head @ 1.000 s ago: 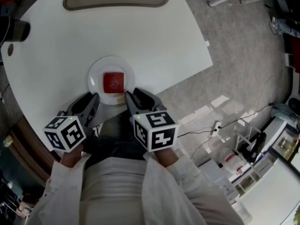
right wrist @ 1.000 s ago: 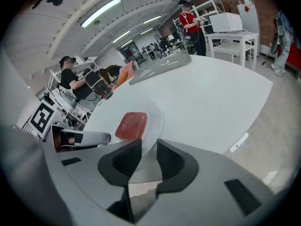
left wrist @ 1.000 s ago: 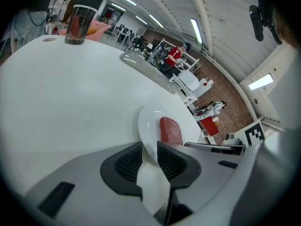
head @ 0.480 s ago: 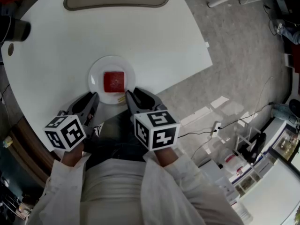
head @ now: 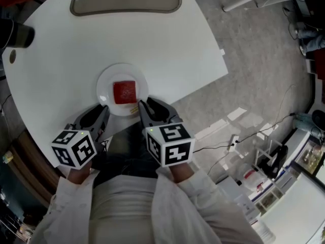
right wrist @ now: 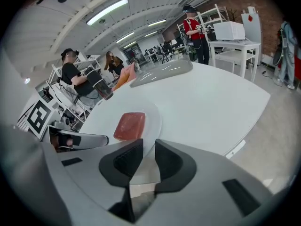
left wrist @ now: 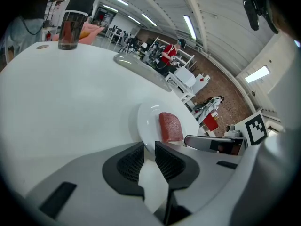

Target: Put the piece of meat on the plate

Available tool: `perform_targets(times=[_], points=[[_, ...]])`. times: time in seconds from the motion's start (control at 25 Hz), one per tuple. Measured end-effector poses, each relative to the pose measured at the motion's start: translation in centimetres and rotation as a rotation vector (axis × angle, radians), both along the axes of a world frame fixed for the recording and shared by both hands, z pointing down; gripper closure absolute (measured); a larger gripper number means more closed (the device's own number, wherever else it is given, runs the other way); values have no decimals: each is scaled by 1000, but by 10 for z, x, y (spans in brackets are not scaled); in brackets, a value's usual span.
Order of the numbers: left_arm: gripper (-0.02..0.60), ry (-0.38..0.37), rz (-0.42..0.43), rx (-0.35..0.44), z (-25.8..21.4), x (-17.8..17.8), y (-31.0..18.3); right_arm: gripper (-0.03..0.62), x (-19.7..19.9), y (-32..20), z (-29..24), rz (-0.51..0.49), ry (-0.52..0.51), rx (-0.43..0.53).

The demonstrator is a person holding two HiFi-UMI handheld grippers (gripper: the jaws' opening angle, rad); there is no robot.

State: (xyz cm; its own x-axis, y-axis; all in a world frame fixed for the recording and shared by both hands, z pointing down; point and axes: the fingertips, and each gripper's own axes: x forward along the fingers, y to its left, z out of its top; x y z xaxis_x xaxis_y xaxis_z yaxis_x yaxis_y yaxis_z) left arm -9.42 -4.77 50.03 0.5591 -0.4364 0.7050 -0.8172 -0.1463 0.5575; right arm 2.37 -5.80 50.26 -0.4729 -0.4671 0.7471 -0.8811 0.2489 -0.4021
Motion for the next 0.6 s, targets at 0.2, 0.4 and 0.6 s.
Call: perform_targets(times=[0.2,0.4,0.6], points=[[508,12,5,18,-6,-1,1,507,-1,1,-6,-2,-7,6],[508,34,14,39,-6,-3,-7,507,-3,-5,-7,9,0,9],[508,44,16,70,-15,-6,-11,507,-5,-8,-15,17,2,27]])
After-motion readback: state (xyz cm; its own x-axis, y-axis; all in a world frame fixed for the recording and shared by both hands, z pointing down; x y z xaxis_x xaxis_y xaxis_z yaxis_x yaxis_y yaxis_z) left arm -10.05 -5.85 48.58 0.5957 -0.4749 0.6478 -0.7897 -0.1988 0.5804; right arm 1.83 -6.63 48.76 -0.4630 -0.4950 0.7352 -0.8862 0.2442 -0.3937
